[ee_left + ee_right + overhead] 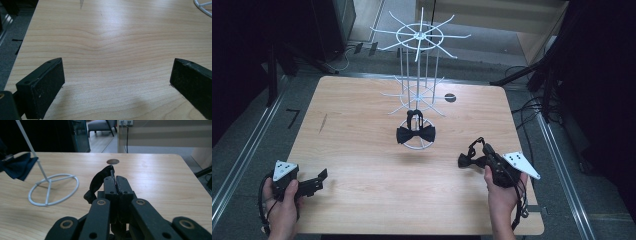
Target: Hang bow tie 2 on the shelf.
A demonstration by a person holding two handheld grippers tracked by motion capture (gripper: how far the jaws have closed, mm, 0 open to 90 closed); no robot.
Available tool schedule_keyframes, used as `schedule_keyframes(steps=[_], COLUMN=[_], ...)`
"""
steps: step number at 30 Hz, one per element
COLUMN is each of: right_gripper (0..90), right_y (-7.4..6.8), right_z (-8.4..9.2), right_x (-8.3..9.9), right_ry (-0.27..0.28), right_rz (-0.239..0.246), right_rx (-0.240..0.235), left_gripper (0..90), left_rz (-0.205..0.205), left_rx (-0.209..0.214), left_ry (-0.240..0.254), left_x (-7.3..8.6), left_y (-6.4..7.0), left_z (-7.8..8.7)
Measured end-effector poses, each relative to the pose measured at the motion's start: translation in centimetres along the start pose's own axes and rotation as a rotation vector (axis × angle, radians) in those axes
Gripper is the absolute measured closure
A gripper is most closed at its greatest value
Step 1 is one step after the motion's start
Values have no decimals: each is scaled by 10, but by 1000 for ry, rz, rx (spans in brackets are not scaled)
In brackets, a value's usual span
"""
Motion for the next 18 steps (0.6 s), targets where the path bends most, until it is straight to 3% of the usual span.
schedule_keyframes(steps=[7, 18], right_gripper=[893, 893], right_y=[-17, -36], right_z=[5, 7], right_x=[-12, -23], right_ry=[23, 50], right_rz=[25, 62], right_rx=[-46, -73], left_gripper=[0, 0], left_rz=[1, 0], left_rx=[0, 4], left_ry=[-2, 0], left_x=[0, 0], left_y=[0, 0], left_z=[0, 0])
Point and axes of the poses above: each handheld gripper's, and its own axes: z roughly backward along the jaws, x roughly out of its underside, y roughly to its right, the point moved 8 cm from there along -z, roughly forward along the jaws, and after that the axes turned 14 degrees about -z, right-handed, at the moved point
